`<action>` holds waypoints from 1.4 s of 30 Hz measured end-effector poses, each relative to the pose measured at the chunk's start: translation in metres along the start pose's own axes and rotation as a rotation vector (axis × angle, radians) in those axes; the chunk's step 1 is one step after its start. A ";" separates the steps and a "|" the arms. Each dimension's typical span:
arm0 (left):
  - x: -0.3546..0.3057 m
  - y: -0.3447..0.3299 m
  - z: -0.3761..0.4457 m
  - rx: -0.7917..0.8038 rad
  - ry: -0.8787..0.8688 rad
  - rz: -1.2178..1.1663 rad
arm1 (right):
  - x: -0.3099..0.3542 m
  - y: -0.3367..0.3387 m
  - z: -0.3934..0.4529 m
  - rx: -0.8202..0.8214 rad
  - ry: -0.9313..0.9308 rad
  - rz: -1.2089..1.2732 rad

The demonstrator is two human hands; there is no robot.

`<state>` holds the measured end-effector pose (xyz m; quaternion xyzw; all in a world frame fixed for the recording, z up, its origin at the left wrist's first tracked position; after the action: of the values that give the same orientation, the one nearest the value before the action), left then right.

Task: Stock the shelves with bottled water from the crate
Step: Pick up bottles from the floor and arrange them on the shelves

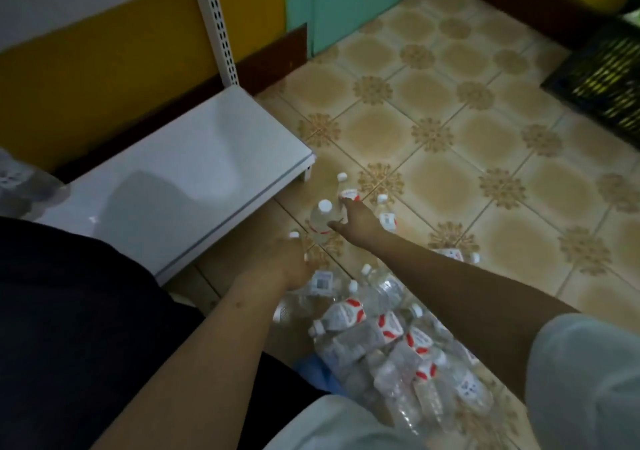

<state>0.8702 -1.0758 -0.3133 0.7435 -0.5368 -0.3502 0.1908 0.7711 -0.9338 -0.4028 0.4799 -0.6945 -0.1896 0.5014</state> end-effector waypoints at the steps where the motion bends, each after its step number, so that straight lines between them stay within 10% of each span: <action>1: 0.007 -0.010 0.005 0.069 0.025 0.016 | 0.002 -0.009 0.008 -0.010 0.020 0.012; 16: 0.023 -0.014 0.018 0.129 0.121 -0.153 | -0.016 -0.018 0.039 -0.213 0.012 0.168; 29: 0.022 -0.005 0.023 0.032 0.033 -0.415 | 0.065 0.116 -0.082 -0.317 0.157 0.554; 42: 0.038 0.120 -0.108 -0.690 -0.103 -1.005 | 0.265 0.223 -0.146 -0.344 0.514 0.616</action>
<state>0.8754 -1.1634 -0.1725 0.7832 0.0155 -0.5866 0.2056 0.7836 -1.0243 -0.0378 0.1915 -0.6160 -0.0183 0.7639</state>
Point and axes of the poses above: each hand's wrist, its own z-axis towards the middle knuckle, its own y-axis out of the back of the hand, x = y × z, the point moved 8 cm from there along z, towards the middle knuckle, and after that the axes turned 2 degrees about y, right-handed, at the moved point
